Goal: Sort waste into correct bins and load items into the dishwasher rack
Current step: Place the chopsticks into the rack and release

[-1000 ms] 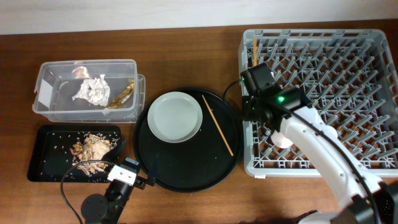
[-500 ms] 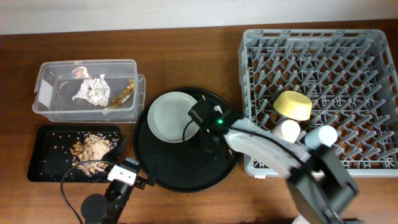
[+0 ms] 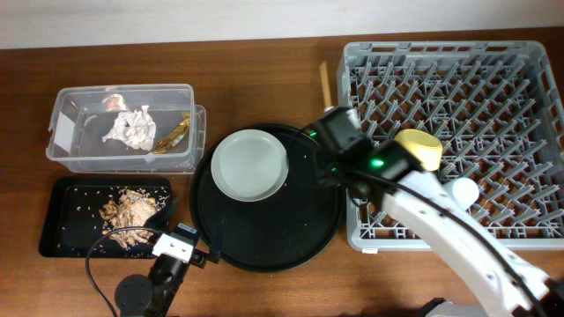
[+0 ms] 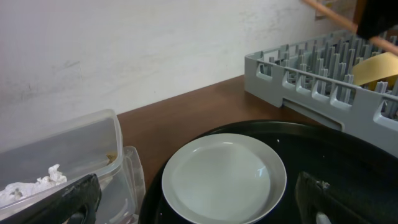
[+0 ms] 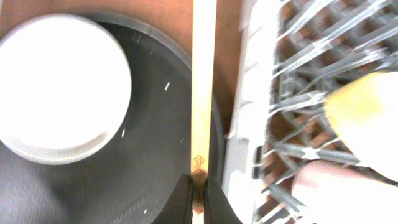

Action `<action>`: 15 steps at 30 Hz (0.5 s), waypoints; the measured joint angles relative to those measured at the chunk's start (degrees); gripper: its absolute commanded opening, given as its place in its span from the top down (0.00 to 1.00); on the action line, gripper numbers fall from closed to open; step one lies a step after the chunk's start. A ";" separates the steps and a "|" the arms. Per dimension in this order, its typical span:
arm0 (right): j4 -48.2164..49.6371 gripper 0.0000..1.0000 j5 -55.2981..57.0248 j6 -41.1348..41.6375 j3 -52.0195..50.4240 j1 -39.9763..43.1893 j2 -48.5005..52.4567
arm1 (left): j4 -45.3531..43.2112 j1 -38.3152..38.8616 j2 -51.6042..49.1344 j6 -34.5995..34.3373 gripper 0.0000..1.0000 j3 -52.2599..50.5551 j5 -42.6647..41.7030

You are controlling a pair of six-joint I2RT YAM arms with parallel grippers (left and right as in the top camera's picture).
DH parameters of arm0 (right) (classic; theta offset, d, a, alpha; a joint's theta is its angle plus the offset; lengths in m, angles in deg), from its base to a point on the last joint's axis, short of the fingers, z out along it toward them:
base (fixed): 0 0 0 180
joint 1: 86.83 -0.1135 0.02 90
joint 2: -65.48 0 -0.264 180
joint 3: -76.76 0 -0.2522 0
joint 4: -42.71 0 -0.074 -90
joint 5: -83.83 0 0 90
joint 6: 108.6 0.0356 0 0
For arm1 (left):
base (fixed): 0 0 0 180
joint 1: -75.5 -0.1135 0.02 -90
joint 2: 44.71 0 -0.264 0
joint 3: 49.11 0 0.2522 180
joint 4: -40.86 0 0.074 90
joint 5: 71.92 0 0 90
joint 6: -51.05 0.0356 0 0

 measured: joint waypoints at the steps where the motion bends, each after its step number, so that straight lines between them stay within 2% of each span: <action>1: 0.24 0.96 1.11 -0.09 0.02 2.86 -0.90 | 0.00 0.00 0.00 0.00 0.01 0.00 0.00; 5: 0.46 0.96 3.02 -0.96 -2.10 11.04 4.48 | 0.00 0.00 0.00 0.00 0.01 0.00 -0.02; 6: 0.28 0.92 3.21 -1.22 -2.36 11.61 5.99 | 0.00 0.00 0.00 0.00 0.01 0.00 0.00; 7: 0.04 0.63 3.32 -1.79 -2.89 12.24 8.28 | 0.02 0.00 0.00 0.00 0.01 0.00 0.00; 8: -0.15 0.53 2.82 -2.16 -3.39 12.74 9.86 | 0.00 0.00 0.00 0.00 0.01 0.00 0.00; 12: -1.11 0.51 -5.03 -6.36 -3.41 12.59 9.09 | 0.00 0.00 0.00 0.00 0.01 0.00 0.00; 15: -0.22 0.51 -10.23 -6.93 -3.21 9.49 6.12 | 0.00 0.00 0.00 0.00 0.01 0.00 0.00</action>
